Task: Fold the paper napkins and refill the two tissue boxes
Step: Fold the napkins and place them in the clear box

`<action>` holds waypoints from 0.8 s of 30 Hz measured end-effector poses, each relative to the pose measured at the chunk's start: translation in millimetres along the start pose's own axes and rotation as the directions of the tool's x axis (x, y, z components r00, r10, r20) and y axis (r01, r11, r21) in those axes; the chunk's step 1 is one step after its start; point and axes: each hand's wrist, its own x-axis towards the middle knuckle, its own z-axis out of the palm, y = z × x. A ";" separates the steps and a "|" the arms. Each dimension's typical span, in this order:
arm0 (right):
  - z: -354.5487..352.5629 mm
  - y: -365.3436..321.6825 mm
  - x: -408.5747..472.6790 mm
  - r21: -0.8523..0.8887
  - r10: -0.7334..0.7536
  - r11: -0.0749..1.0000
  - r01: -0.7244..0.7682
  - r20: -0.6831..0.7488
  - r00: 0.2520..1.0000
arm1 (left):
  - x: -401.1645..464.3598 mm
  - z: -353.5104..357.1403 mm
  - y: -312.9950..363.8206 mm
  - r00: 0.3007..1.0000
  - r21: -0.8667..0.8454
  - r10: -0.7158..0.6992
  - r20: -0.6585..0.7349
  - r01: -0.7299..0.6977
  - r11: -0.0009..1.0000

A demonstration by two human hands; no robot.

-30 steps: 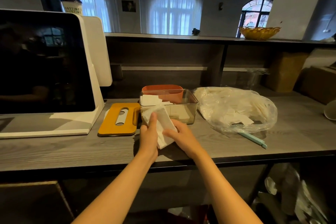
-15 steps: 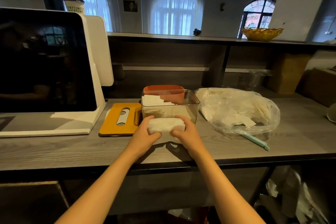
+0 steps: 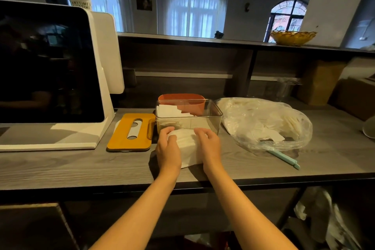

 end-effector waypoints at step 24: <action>-0.5 -2.0 -8.8 0.044 0.001 0.999 0.003 -0.086 0.996 | -0.7 -4.4 -0.4 0.998 -0.092 -0.041 0.053 0.046 0.995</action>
